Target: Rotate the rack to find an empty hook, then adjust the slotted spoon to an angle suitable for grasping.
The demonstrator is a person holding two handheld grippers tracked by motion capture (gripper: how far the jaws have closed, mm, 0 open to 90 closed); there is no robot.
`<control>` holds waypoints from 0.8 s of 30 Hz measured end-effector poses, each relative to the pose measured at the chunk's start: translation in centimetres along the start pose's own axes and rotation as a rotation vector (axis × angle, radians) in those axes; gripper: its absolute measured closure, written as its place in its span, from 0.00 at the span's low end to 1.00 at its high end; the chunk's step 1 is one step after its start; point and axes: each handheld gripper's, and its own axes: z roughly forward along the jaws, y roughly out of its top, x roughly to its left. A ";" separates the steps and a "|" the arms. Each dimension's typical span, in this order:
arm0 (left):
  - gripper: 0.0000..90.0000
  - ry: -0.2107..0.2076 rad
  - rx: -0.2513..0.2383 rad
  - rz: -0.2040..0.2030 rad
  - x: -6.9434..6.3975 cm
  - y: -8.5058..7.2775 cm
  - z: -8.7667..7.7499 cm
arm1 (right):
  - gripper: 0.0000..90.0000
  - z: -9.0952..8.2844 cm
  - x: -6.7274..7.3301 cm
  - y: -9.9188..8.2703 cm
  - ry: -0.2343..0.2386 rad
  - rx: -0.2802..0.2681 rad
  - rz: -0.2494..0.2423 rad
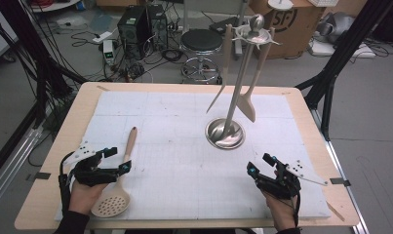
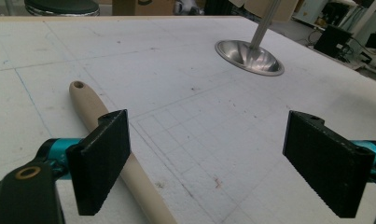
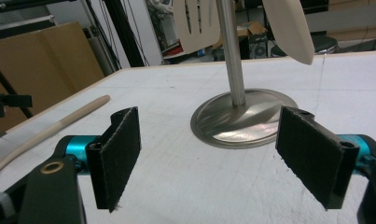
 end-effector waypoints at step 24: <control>0.48 0.012 0.083 -0.033 0.5 1.2 0.9 | 0.24 -0.6 -0.3 0.2 -0.003 -0.030 -0.005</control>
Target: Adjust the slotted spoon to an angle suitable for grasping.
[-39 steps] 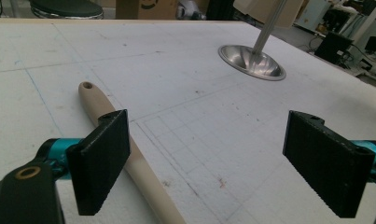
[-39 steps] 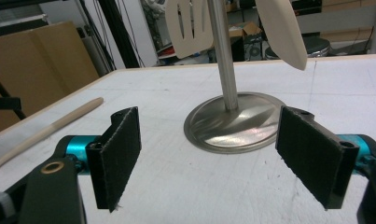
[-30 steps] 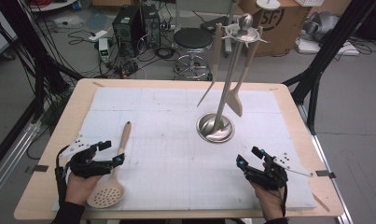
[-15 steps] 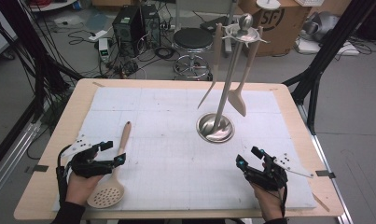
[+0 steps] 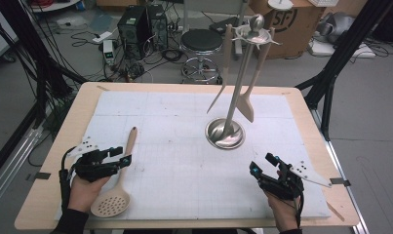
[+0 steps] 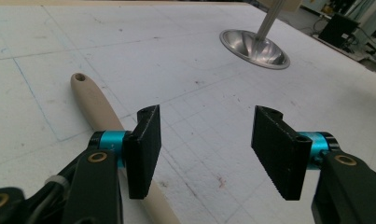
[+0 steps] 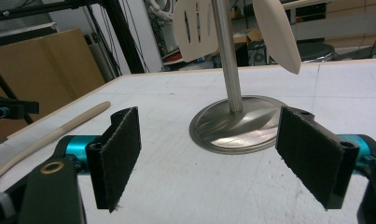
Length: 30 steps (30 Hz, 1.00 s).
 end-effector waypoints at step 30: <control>1.00 0.130 0.363 -0.085 4.7 0.5 3.6 | 0.25 -0.1 0.3 0.0 -0.010 -0.025 -0.004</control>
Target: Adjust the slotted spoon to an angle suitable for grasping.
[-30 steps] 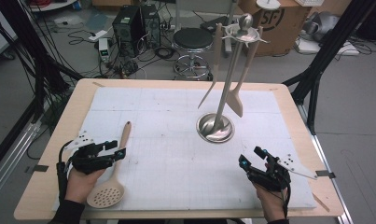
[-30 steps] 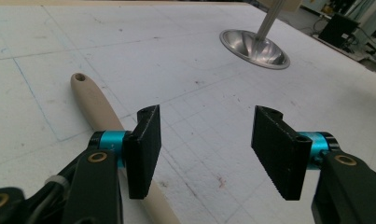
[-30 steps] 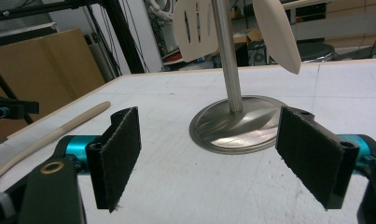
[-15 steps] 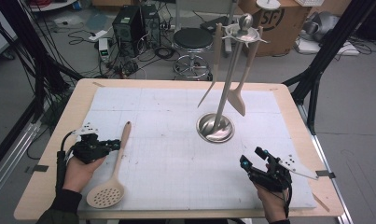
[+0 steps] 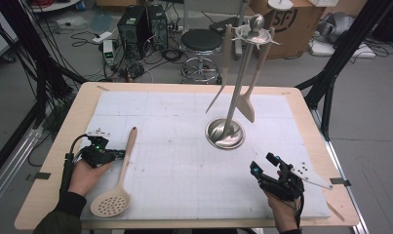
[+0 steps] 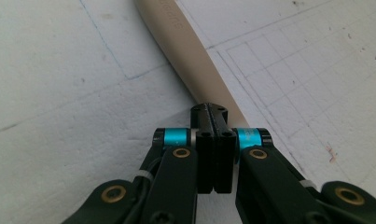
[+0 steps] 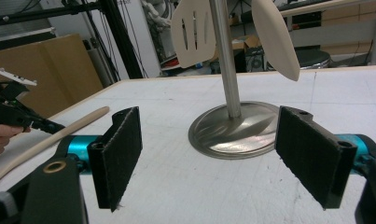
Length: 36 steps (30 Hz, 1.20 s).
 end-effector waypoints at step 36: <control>1.00 -0.099 0.251 0.154 -5.7 4.2 4.1 | 0.27 -0.3 0.2 0.0 -0.006 -0.001 -0.003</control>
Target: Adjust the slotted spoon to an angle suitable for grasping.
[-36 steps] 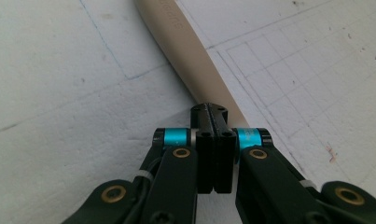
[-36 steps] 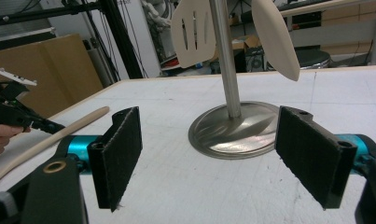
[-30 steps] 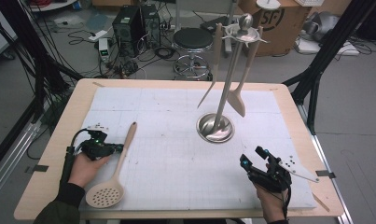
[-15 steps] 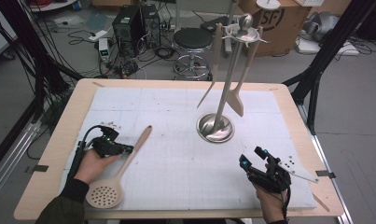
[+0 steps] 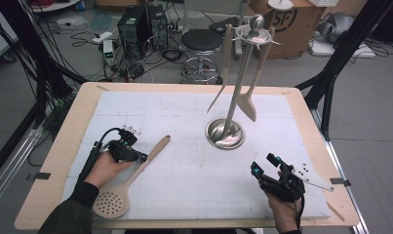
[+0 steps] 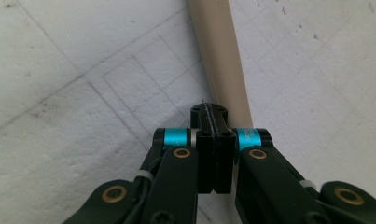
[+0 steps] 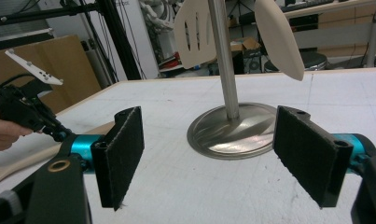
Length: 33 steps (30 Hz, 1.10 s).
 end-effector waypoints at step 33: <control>0.52 0.005 -0.009 0.114 -4.6 -0.9 -1.9 | 0.27 -0.1 0.2 -0.1 0.012 0.010 -0.012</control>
